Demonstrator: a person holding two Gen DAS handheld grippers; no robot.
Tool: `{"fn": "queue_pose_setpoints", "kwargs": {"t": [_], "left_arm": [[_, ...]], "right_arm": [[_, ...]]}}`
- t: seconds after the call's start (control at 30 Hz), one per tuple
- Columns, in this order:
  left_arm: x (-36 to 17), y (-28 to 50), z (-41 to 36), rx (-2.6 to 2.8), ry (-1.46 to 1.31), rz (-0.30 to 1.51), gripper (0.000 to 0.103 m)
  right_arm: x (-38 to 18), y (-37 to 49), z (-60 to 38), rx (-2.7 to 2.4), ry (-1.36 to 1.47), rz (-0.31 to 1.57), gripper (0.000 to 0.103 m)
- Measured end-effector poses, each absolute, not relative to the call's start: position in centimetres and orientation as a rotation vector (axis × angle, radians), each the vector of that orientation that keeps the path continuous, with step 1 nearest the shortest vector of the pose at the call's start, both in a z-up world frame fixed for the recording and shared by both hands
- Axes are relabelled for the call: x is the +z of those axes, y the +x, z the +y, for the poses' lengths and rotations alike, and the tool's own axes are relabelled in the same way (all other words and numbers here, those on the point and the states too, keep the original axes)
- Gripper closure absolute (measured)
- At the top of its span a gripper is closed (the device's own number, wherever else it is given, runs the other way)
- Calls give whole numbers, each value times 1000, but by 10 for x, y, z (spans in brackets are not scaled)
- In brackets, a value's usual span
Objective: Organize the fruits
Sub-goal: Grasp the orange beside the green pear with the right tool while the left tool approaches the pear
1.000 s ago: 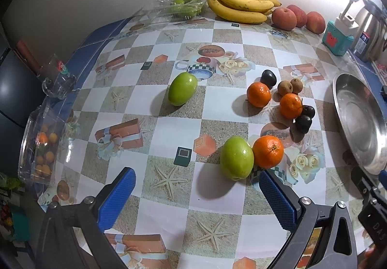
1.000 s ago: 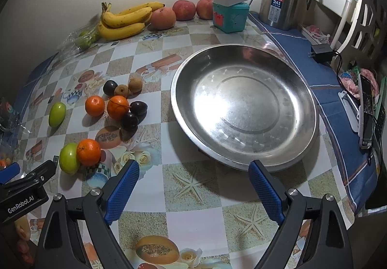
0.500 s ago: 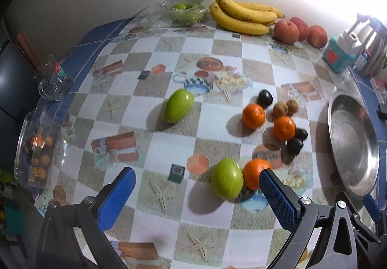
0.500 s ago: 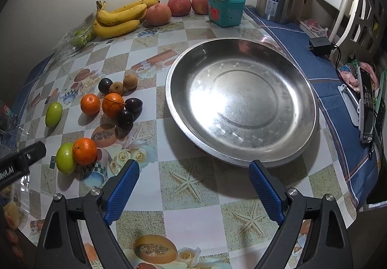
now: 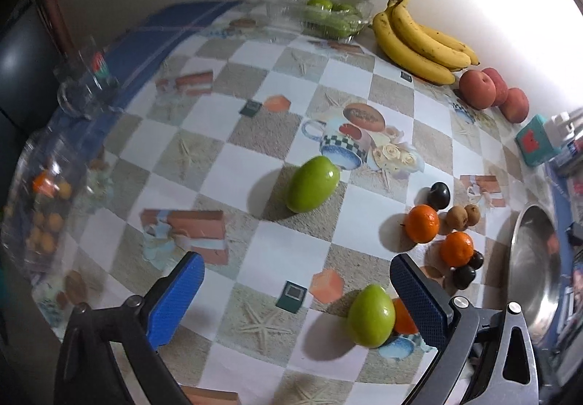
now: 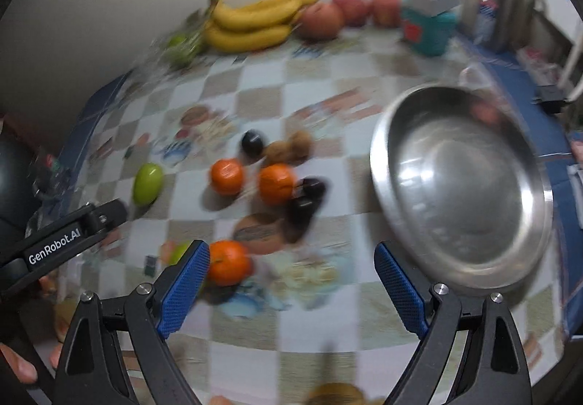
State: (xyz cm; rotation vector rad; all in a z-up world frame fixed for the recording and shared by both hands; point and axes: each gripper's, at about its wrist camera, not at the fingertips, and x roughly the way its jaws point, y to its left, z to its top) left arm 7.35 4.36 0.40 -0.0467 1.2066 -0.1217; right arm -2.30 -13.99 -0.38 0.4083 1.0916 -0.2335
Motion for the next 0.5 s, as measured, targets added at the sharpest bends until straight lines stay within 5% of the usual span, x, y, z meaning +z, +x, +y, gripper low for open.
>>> {"fn": "queue_pose_setpoints", "kwargs": {"t": [0.5], "left_arm": [[-40,85,46,-143,-208,1381,4]], "right_arm": [[-46,2,-124,-183,571,1221,44]]}}
